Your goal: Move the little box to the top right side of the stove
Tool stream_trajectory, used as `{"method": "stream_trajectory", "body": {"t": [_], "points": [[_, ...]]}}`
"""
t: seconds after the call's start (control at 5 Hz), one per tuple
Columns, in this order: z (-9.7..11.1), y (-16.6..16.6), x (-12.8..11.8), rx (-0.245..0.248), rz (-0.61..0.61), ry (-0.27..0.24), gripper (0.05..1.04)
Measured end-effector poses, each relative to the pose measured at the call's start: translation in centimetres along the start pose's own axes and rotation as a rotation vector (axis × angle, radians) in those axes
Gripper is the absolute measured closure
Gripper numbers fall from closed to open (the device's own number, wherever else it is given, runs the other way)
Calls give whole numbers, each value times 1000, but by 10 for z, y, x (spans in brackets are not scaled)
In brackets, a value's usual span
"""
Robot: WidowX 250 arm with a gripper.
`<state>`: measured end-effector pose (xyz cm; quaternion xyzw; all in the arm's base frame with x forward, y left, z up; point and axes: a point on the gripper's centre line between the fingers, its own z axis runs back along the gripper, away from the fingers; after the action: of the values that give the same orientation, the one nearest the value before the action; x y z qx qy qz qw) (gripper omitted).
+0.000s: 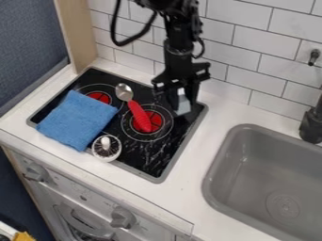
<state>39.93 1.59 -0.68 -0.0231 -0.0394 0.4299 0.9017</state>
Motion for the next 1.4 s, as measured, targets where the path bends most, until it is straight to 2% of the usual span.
{"method": "stream_trajectory", "body": {"t": [0.2,0.4,0.6,0.8,1.0,1.4], "points": [[-10,-8,-3,10,-20,-6,638],[-12,-10,-1,18,-17,-24,592],[-20,-5,-1,56,-18,-29,429],[-21,-3,0,61,-10,-36,146],[-22,-2,-1,62,-6,-33,70],[13,-5,-2,-12,-10,-35,79]]}}
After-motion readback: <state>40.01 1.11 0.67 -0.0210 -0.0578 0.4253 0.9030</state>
